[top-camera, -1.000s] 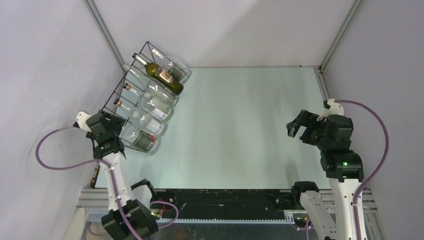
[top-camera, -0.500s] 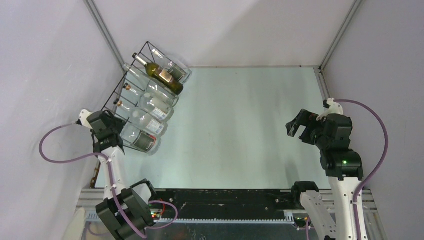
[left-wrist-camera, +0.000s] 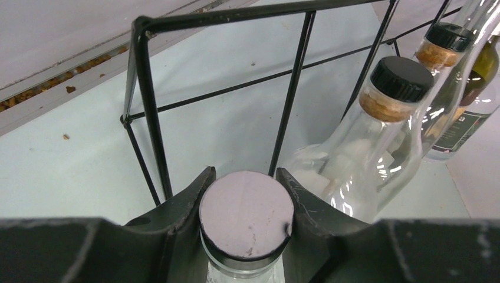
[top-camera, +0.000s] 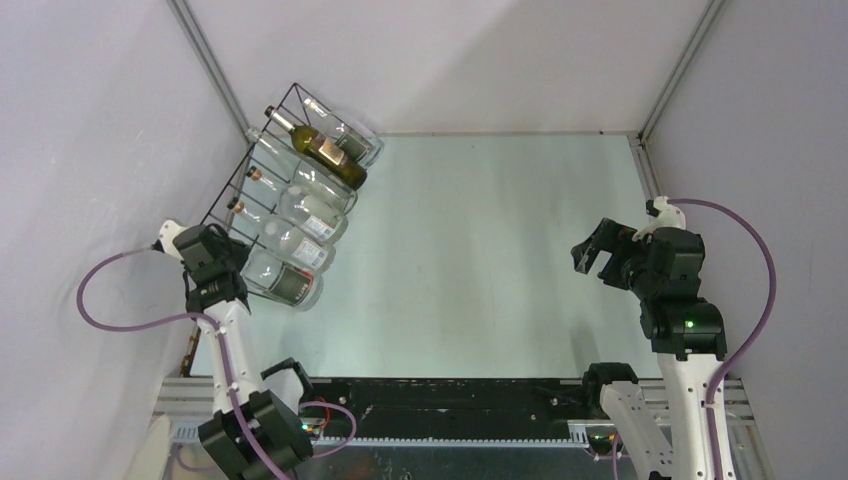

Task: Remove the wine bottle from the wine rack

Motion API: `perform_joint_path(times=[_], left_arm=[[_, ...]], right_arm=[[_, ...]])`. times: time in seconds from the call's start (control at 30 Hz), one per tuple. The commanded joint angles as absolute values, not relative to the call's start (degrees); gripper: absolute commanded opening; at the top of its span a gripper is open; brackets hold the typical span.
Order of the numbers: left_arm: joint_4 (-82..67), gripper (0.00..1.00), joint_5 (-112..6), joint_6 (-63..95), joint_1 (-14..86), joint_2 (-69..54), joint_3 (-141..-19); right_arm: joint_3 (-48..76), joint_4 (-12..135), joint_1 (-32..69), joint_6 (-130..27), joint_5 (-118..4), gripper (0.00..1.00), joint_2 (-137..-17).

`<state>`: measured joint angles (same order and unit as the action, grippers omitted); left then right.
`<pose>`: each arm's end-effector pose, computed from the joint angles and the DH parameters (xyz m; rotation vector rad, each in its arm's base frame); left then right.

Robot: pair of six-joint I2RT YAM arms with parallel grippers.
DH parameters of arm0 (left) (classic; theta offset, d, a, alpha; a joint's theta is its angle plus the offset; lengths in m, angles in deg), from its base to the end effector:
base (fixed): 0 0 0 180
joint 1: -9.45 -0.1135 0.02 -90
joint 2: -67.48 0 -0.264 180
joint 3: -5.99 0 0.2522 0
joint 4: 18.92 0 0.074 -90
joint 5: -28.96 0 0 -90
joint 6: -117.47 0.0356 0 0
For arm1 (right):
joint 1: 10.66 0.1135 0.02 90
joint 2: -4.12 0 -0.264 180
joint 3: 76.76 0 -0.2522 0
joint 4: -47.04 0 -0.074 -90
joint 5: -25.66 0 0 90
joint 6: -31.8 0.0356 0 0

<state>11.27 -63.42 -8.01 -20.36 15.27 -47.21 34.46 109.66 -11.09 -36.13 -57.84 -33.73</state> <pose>0.1780 0.1037 0.2730 -1.1433 1.7376 -0.0172 0.1210 0.0031 0.3477 0.3507 2.1102 0.3432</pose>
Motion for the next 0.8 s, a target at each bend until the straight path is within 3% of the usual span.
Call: perform_joint_path(times=[0.0, 0.77], left_arm=[[12.11, 0.0, -63.69, -6.95, -20.83, 20.25, -50.61], [24.54, 0.0, -58.36, -5.78, -14.84, 45.3, -46.87]], right_arm=[[34.4, 108.64, -10.77, -35.5, -56.94, 1.0, -33.95], [35.27, 109.68, -10.84, -34.69, -57.2, 1.0, -32.45]])
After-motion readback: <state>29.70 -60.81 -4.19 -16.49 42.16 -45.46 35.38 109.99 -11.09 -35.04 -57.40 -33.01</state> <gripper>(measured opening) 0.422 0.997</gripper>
